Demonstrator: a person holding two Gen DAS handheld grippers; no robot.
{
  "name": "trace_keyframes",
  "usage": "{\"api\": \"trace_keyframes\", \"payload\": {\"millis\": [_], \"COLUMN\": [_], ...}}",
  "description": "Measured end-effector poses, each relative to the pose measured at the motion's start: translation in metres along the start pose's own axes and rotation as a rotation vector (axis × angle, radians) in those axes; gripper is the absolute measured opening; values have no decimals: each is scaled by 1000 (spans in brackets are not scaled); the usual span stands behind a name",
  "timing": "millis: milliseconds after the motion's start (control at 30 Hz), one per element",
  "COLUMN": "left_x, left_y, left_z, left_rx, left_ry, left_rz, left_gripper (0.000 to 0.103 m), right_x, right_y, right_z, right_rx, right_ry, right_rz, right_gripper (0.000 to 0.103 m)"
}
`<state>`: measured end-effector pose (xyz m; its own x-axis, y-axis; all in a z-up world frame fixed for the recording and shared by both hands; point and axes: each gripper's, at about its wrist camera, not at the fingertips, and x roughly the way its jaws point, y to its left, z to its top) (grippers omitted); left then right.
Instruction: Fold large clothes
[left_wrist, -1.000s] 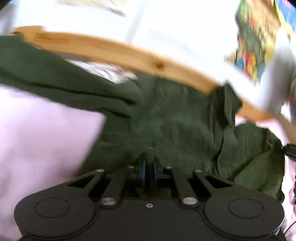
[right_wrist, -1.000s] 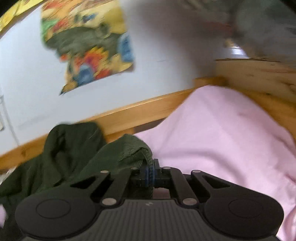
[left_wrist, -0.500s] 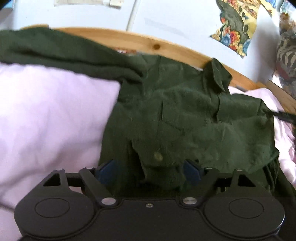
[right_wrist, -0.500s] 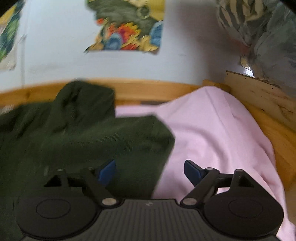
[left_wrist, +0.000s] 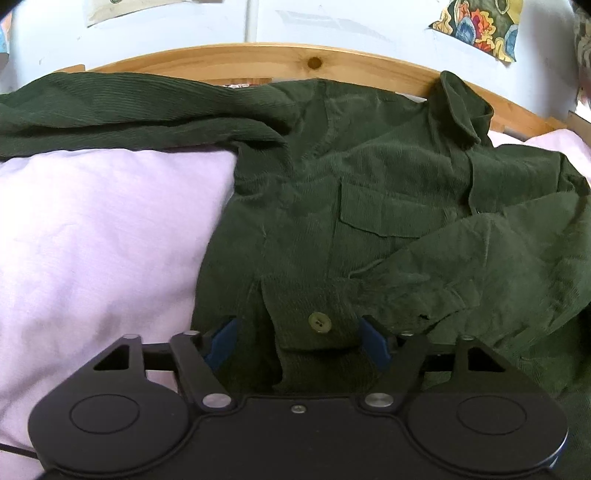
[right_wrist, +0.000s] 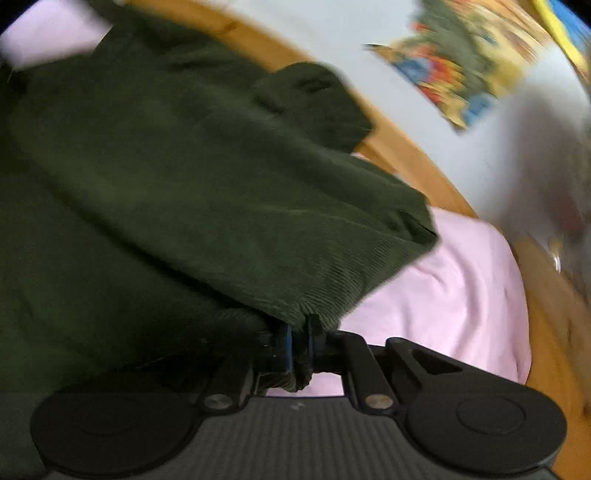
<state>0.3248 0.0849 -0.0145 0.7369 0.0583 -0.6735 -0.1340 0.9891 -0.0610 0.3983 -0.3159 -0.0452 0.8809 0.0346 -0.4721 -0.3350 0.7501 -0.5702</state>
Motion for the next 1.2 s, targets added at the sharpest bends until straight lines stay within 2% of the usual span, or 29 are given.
{"api": "trace_keyframes", "payload": {"millis": [67, 133, 200, 233, 267, 300, 333, 400, 467, 500, 567, 600, 700, 800, 833, 900, 967, 1067, 1133, 1167, 1200], "left_x": [-3, -3, 4, 9, 12, 12, 10, 5, -7, -13, -33, -43, -75, -94, -98, -105, -111, -117, -116, -115, -113], "left_y": [-3, -7, -14, -17, -20, -22, -23, -19, -12, -9, -1, 4, 19, 31, 35, 45, 56, 66, 70, 73, 75], "left_z": [-3, -7, -13, -16, -19, -21, -21, -22, -23, -24, -30, -33, -48, -60, -64, -71, -77, -83, -88, -91, -94], "left_rx": [-11, -1, 33, 56, 75, 91, 101, 103, 86, 77, 58, 54, 85, 127, 135, 131, 101, 72, 68, 58, 45], "left_ry": [0, 10, 45, 66, 71, 61, 52, 50, 52, 52, 38, 23, -13, 1, 10, 35, 66, 90, 115, 129, 139], "left_rz": [-2, -7, -9, -15, -7, 4, 7, -5, -32, -40, -54, -59, -50, 0, 15, 23, 16, -22, -53, -66, -77], "left_gripper": [71, 71, 73, 73, 73, 73, 73, 73, 75, 76, 85, 87, 93, 94, 93, 93, 88, 87, 87, 86, 85], "right_x": [0, 17, 19, 16, 12, 9, 4, -13, -38, -53, -78, -91, -125, -153, -163, -179, -187, -169, -141, -131, -126], "right_y": [-15, -26, -30, -34, -39, -41, -43, -48, -52, -54, -50, -42, -13, 22, 33, 45, 53, 65, 59, 55, 51], "right_z": [-14, -31, -32, -29, -26, -25, -24, -27, -34, -40, -50, -52, -48, -37, -35, -29, -27, -32, -44, -52, -61], "right_rx": [83, 190, 278, 333, 378, 392, 394, 449, 582, 677, 770, 772, 650, 422, 358, 276, 229, 269, 418, 500, 570], "right_ry": [12, 85, 85, 75, 81, 100, 125, 158, 191, 198, 214, 218, 200, 160, 141, 88, 78, 156, 261, 300, 317], "right_rz": [-6, 35, 47, 50, 54, 50, 51, 96, 158, 216, 293, 312, 308, 196, 186, 206, 247, 275, 307, 316, 321], "right_gripper": [5, 6, 7, 11, 17, 36, 49, 52, 68, 76, 81, 84, 85, 85, 85, 82, 75, 67, 63, 55, 42]}}
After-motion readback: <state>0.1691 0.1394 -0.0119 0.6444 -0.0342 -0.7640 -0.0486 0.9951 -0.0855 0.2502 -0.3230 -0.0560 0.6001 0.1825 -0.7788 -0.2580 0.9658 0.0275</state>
